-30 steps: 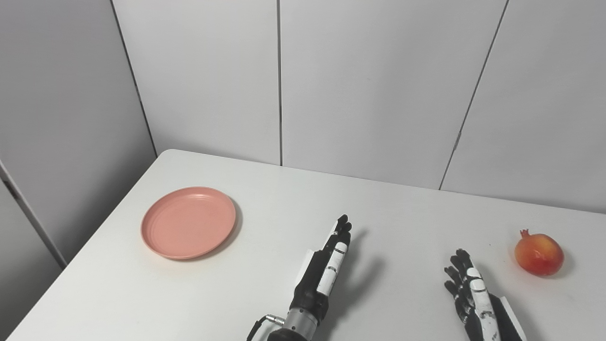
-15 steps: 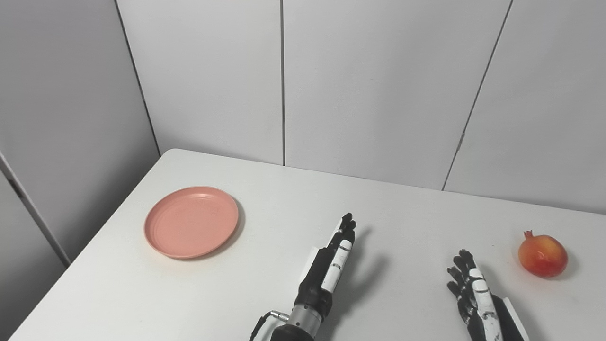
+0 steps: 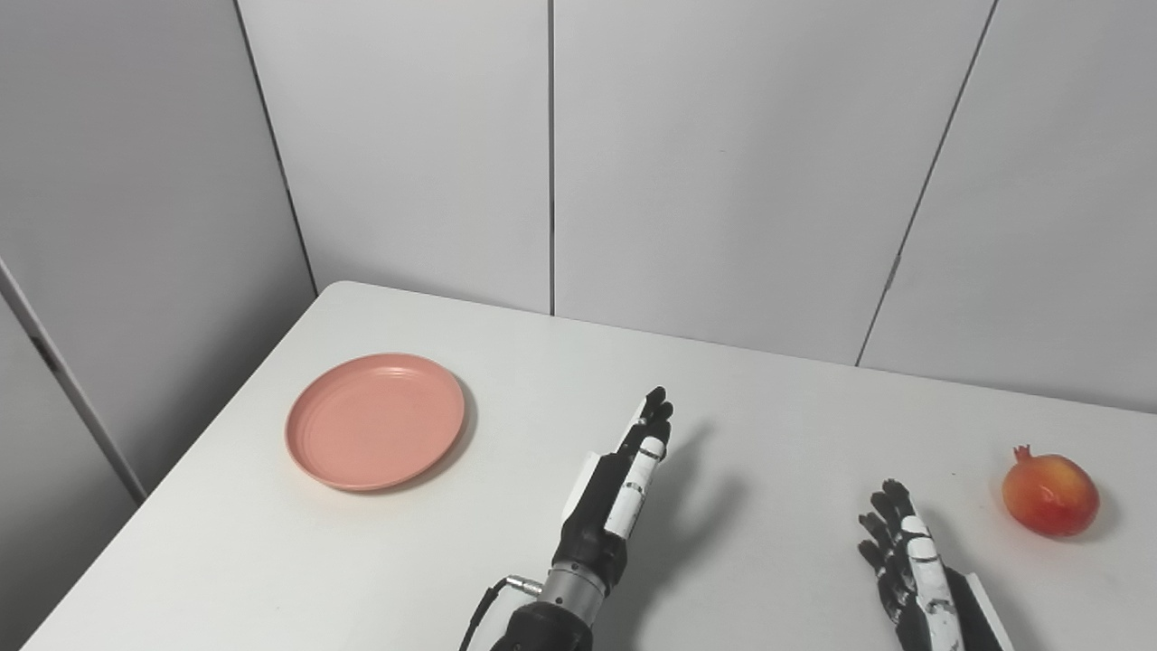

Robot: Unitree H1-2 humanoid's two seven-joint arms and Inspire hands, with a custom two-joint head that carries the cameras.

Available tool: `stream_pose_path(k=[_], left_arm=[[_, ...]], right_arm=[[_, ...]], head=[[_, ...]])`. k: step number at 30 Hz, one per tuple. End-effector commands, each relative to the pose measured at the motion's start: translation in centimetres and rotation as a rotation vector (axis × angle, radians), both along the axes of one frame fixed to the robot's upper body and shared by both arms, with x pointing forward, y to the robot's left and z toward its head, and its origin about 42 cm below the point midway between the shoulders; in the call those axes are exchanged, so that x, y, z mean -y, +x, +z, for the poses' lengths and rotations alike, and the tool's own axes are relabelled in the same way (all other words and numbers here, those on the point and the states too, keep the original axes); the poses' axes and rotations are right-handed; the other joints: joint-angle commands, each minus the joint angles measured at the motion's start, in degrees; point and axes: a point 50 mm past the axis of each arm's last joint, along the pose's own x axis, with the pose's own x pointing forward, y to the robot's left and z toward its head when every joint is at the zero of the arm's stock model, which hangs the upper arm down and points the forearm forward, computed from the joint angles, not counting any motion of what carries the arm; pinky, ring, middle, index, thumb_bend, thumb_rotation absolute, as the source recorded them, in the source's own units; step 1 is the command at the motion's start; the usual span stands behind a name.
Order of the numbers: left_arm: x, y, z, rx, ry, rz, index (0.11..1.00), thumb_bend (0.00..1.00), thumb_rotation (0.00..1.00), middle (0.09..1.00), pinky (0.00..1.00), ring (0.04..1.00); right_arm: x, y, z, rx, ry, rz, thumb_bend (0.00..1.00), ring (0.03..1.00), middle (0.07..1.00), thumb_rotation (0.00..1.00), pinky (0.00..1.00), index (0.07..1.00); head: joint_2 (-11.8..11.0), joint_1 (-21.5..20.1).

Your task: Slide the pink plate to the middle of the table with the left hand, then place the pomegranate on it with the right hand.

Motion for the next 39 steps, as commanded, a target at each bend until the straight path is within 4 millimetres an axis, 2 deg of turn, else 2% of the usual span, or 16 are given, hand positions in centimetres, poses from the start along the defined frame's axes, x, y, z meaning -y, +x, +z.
stream_pose_path(k=[1, 12, 16, 29, 39], left_arm=[[0.1, 0.9, 3.1, 0.110, -0.004, -0.009, 1.000, 0.44, 1.00, 1.000, 1.00, 1.000], [-2.4, 1.4, 7.8, 0.227, -0.010, 0.051, 0.998, 0.44, 1.00, 1.000, 1.00, 0.994], [-3.5, 1.7, 8.9, 0.266, 0.001, 0.082, 0.992, 0.45, 1.00, 1.000, 1.00, 0.987], [-8.0, 2.8, 10.7, 0.330, 0.011, 0.254, 0.988, 0.48, 1.00, 1.000, 1.00, 0.993], [-11.1, 2.7, 12.1, 0.355, -0.019, 0.370, 0.977, 0.42, 1.00, 0.990, 1.00, 0.975]], right_arm=[[-0.3, 0.7, 1.7, 0.084, 0.014, 0.007, 0.17, 1.000, 1.000, 1.00, 1.00, 1.000], [-0.4, 0.5, 1.7, 0.086, 0.011, 0.006, 0.17, 1.000, 1.000, 1.00, 1.00, 1.000], [-0.4, 0.6, 1.7, 0.084, 0.014, 0.008, 0.17, 1.000, 1.000, 1.00, 1.00, 1.000], [-0.4, 0.6, 1.8, 0.079, 0.010, 0.008, 0.15, 1.000, 1.000, 1.00, 1.00, 1.000], [-0.1, 0.7, 1.6, 0.080, 0.020, 0.011, 0.16, 1.000, 1.000, 1.00, 1.00, 1.000]], head=[[0.1, 0.0], [0.3, 0.2], [0.5, 0.3], [0.6, 0.8], [0.5, 1.2]])
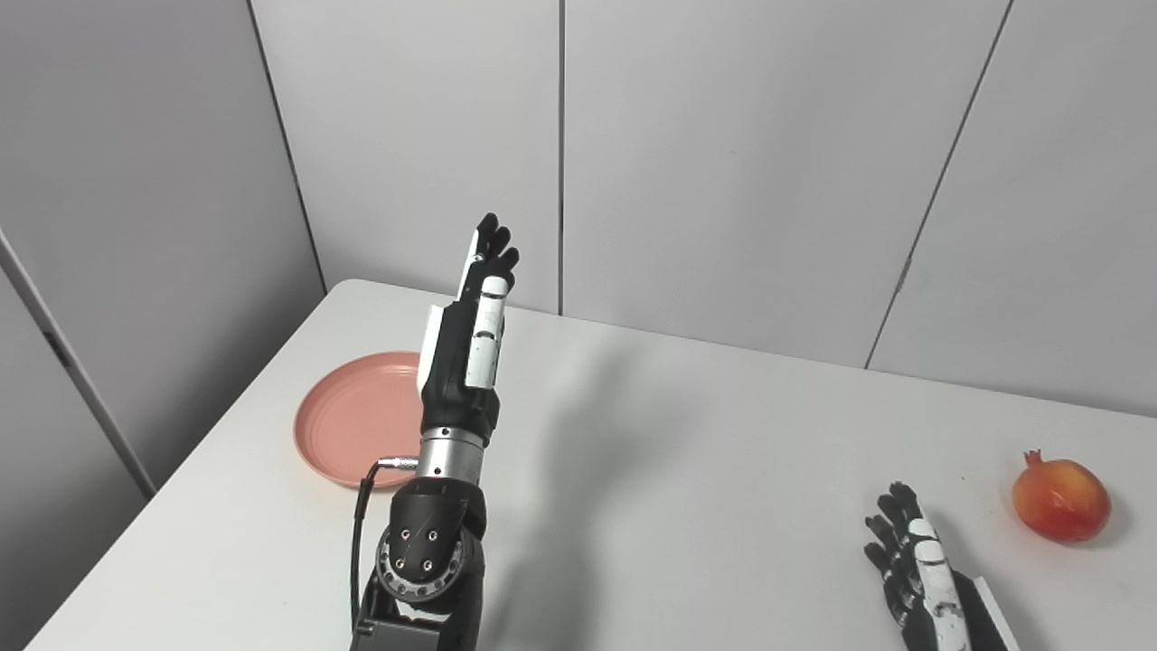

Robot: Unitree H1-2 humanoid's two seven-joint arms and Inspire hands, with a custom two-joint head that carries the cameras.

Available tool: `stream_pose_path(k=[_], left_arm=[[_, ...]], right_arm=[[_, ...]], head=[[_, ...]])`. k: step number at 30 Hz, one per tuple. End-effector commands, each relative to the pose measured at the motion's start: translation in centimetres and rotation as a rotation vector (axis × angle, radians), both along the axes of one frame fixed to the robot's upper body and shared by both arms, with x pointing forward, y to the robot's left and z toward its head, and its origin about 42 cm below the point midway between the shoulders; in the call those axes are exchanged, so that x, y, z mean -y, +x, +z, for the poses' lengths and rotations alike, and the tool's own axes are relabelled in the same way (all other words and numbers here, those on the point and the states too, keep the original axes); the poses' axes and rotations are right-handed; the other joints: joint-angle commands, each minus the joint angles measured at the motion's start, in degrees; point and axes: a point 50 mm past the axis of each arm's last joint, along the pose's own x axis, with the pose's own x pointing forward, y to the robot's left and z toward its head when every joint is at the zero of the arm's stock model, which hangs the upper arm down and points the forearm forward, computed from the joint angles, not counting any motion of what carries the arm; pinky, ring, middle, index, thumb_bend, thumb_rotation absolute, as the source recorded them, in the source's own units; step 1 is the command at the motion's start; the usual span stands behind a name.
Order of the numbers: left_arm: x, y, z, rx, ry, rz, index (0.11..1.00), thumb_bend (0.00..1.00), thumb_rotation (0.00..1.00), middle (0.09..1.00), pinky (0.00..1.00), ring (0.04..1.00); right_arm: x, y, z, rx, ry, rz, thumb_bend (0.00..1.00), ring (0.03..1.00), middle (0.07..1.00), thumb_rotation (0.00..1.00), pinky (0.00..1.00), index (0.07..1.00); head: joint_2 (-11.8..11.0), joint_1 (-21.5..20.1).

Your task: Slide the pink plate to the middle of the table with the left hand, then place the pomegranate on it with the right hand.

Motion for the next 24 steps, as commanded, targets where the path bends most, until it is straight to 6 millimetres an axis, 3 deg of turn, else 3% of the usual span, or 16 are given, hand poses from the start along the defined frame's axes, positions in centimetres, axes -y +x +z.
stream_pose_path(k=[1, 7, 24], left_arm=[[-0.8, 0.2, 2.6, 0.093, 0.007, 0.028, 0.978, 0.41, 1.00, 0.991, 1.00, 0.976], [-2.9, 0.4, 2.8, 0.129, -0.004, 0.113, 0.955, 0.48, 1.00, 0.968, 0.97, 0.956], [-8.2, 0.0, 2.9, 0.164, -0.017, 0.274, 0.964, 0.45, 1.00, 0.980, 0.98, 0.976]], right_arm=[[0.0, 0.7, 1.6, 0.080, 0.015, 0.007, 0.16, 1.000, 1.000, 1.00, 1.00, 1.000], [0.0, 0.7, 1.7, 0.079, 0.009, 0.008, 0.16, 1.000, 1.000, 1.00, 1.00, 1.000], [0.3, 0.7, 1.6, 0.079, 0.003, 0.010, 0.16, 1.000, 1.000, 1.00, 1.00, 1.000]], head=[[0.0, 0.0], [0.1, 0.3], [-0.3, 1.4]])
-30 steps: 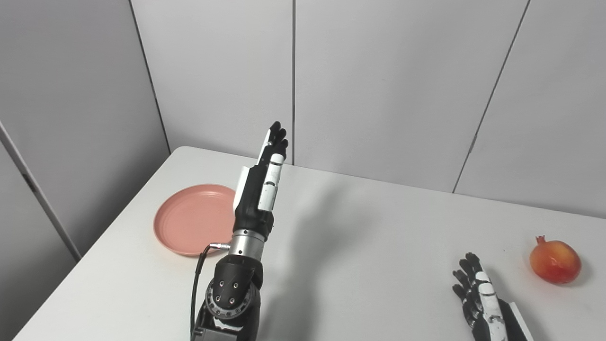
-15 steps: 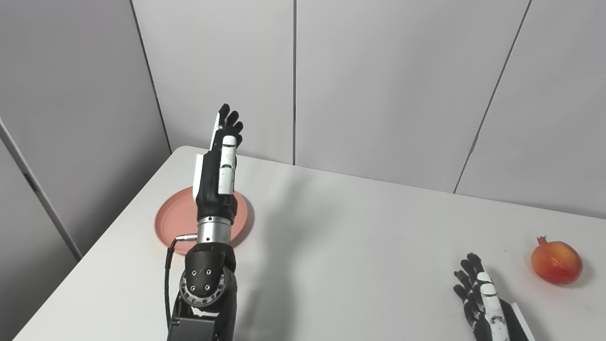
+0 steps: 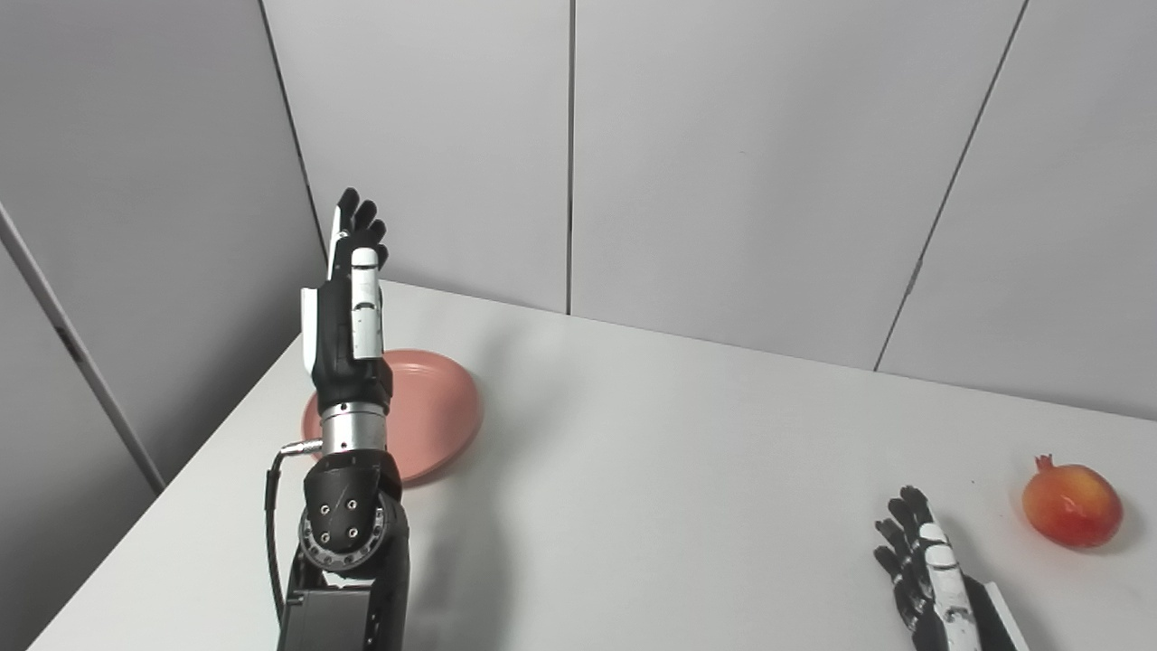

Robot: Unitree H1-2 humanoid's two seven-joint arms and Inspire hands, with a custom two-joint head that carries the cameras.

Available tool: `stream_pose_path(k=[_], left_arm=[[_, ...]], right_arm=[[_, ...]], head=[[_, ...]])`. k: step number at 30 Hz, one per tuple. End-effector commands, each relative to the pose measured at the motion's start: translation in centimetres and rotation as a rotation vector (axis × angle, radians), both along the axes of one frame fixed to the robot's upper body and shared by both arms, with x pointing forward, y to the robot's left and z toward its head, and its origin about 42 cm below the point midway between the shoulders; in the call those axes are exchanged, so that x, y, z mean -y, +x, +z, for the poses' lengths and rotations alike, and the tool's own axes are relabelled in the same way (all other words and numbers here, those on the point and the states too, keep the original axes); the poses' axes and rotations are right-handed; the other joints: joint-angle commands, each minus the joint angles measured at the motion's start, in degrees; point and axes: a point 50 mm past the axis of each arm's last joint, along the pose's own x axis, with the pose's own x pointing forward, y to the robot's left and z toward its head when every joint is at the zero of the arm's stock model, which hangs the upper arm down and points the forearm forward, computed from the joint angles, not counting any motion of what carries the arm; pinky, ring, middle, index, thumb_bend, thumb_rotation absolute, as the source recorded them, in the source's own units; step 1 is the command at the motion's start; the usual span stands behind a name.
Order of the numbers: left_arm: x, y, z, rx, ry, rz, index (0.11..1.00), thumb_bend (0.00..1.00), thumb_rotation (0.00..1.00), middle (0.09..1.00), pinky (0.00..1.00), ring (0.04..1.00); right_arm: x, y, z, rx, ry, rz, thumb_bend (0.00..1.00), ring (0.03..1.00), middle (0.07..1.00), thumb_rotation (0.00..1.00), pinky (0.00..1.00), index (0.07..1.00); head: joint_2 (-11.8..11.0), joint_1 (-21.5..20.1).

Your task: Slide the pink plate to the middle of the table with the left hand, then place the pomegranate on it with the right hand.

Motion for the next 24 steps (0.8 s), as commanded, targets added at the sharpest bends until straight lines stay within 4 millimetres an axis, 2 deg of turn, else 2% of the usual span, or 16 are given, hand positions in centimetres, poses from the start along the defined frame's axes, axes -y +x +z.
stream_pose_path(k=[1, 9, 24], left_arm=[[-0.4, 0.2, 2.5, 0.107, 0.018, 0.012, 0.966, 0.45, 1.00, 0.980, 0.99, 0.976], [-2.6, -0.5, 2.0, 0.094, 0.005, 0.075, 0.960, 0.44, 1.00, 0.969, 0.98, 0.968], [-5.1, -1.1, 0.3, 0.063, -0.035, 0.144, 0.961, 0.44, 1.00, 0.974, 1.00, 0.975]], right_arm=[[0.0, 0.7, 1.6, 0.077, 0.012, 0.008, 0.15, 1.000, 1.000, 1.00, 1.00, 1.000], [0.2, 0.7, 1.7, 0.073, 0.013, 0.007, 0.15, 1.000, 1.000, 1.00, 1.00, 1.000], [0.6, 0.7, 1.7, 0.063, 0.010, 0.006, 0.16, 1.000, 1.000, 1.00, 1.00, 1.000]], head=[[0.0, 0.0], [-0.2, 0.6], [-0.7, 1.6]])
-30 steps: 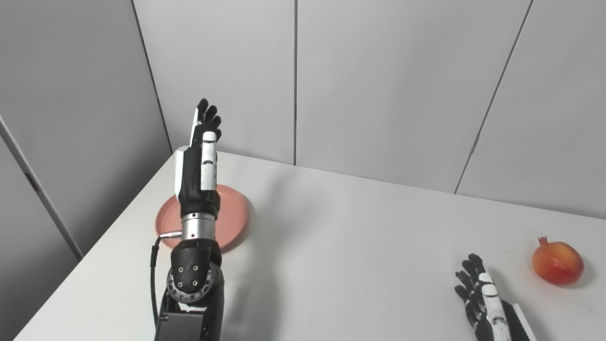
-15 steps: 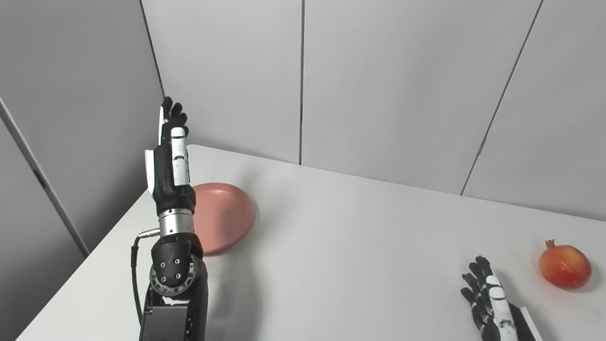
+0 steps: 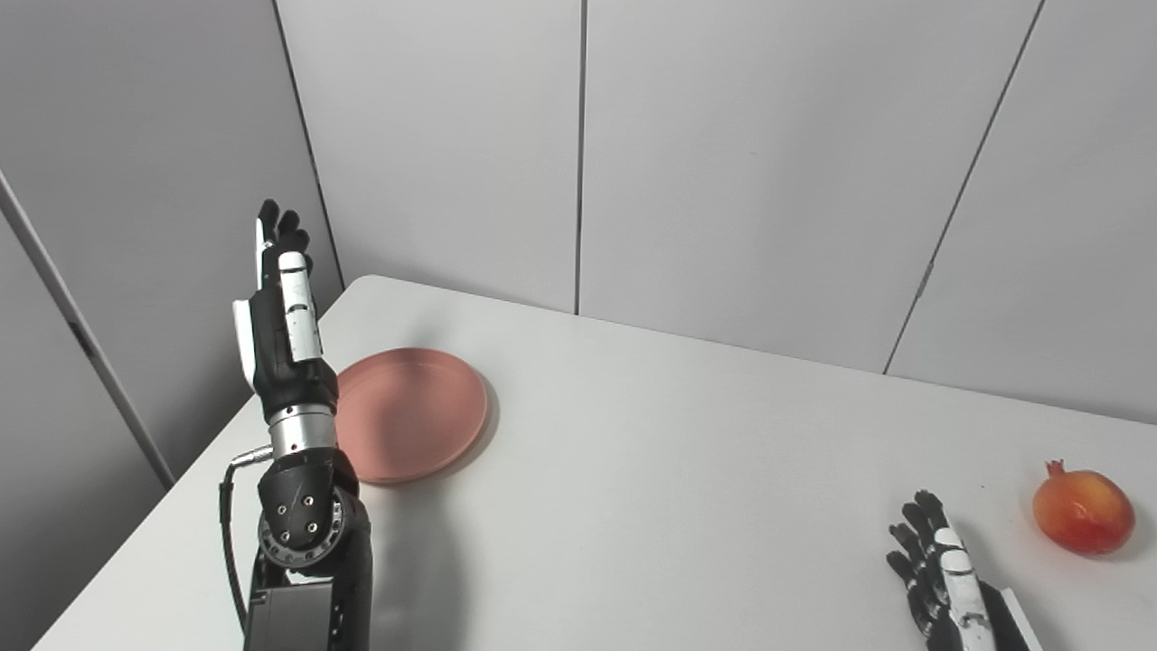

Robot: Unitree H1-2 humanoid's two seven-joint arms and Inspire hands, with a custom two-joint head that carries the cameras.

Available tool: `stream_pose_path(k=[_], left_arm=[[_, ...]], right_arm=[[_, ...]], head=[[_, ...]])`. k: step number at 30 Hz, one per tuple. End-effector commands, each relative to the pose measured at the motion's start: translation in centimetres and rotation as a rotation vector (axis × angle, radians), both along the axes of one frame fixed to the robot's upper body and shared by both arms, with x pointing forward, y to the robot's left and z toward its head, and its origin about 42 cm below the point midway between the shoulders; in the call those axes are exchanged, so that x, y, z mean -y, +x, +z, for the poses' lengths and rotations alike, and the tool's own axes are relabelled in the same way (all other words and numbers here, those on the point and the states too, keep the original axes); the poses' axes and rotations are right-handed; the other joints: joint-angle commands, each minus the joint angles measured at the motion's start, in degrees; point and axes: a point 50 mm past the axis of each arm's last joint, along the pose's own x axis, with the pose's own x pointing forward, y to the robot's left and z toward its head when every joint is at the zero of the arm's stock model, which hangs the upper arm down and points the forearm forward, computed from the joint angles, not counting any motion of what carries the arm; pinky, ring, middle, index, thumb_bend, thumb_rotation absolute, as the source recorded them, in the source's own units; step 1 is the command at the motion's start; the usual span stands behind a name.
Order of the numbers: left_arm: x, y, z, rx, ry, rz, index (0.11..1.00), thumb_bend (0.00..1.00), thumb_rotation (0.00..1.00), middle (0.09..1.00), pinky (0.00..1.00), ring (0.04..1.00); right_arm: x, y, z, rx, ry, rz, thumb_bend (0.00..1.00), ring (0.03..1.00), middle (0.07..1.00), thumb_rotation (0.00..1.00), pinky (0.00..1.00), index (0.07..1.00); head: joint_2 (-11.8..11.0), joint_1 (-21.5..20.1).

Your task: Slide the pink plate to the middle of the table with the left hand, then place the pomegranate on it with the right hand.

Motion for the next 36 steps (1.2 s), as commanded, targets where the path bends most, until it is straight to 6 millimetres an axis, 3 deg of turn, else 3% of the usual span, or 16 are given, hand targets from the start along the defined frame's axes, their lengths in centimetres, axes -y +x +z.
stream_pose_path(k=[1, 14, 36], left_arm=[[-1.0, -0.1, 1.1, 0.067, 0.032, 0.011, 0.960, 0.44, 1.00, 0.974, 1.00, 0.976], [-3.4, -0.8, -1.2, 0.025, -0.005, 0.012, 0.957, 0.42, 1.00, 0.989, 1.00, 0.997], [-5.6, -1.8, -2.8, 0.011, -0.069, 0.049, 0.946, 0.42, 1.00, 0.977, 1.00, 0.991]], right_arm=[[0.2, 0.7, 1.6, 0.063, 0.005, 0.008, 0.15, 1.000, 1.000, 1.00, 1.00, 1.000], [0.3, 0.7, 1.8, 0.062, 0.008, -0.008, 0.13, 1.000, 1.000, 1.00, 1.00, 1.000], [0.7, 0.8, 1.8, 0.056, 0.005, -0.010, 0.15, 1.000, 1.000, 1.00, 1.00, 1.000]], head=[[0.0, 0.2], [0.0, 0.8], [0.1, 1.5]])
